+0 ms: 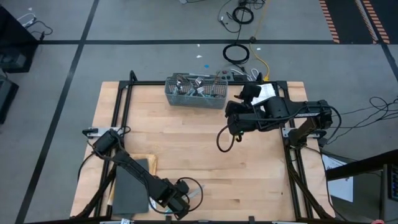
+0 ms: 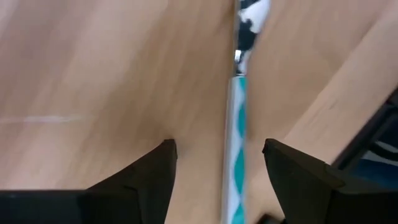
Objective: Sort silverware
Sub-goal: Put the blue knife into the silverware basket
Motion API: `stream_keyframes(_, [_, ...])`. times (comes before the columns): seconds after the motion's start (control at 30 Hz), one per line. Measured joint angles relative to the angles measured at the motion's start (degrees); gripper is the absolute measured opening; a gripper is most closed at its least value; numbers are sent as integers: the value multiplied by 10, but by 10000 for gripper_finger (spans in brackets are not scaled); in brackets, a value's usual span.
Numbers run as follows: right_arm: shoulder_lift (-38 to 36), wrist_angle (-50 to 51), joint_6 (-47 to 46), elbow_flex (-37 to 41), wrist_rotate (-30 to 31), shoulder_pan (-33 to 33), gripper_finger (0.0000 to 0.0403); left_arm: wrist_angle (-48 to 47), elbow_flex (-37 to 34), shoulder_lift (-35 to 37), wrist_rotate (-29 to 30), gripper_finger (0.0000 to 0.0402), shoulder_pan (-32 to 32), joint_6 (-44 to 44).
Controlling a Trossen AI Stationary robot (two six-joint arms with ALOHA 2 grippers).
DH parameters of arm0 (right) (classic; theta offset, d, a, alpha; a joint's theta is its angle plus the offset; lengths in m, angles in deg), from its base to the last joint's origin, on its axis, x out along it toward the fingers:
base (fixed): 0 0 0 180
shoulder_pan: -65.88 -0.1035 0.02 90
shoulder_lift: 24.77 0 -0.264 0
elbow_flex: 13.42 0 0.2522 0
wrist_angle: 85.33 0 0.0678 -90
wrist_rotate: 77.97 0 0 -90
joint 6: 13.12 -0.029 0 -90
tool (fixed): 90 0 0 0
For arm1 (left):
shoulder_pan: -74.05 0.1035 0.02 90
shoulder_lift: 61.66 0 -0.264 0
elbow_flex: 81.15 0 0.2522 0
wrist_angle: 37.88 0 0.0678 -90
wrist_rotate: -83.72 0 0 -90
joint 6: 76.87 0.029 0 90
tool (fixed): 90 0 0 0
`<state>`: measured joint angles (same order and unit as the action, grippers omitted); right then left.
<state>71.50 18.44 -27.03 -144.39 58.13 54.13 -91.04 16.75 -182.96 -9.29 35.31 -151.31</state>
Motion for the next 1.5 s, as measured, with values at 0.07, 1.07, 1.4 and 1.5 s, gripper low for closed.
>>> stream_keyframes(0.07, [0,0,3,0,0,0,249,19,1,-14,-9,247,-2,3])
stream_keyframes(1.07, [-3,0,21,0,2,-3,249,-21,25,-49,9,13,11,2])
stream_keyframes(1.4, [-63,-5,-57,0,10,-38,221,-67,17,-15,206,2,64,-2])
stream_keyframes(1.5, [-88,-4,-80,-1,20,-51,211,-71,16,-10,219,2,83,7])
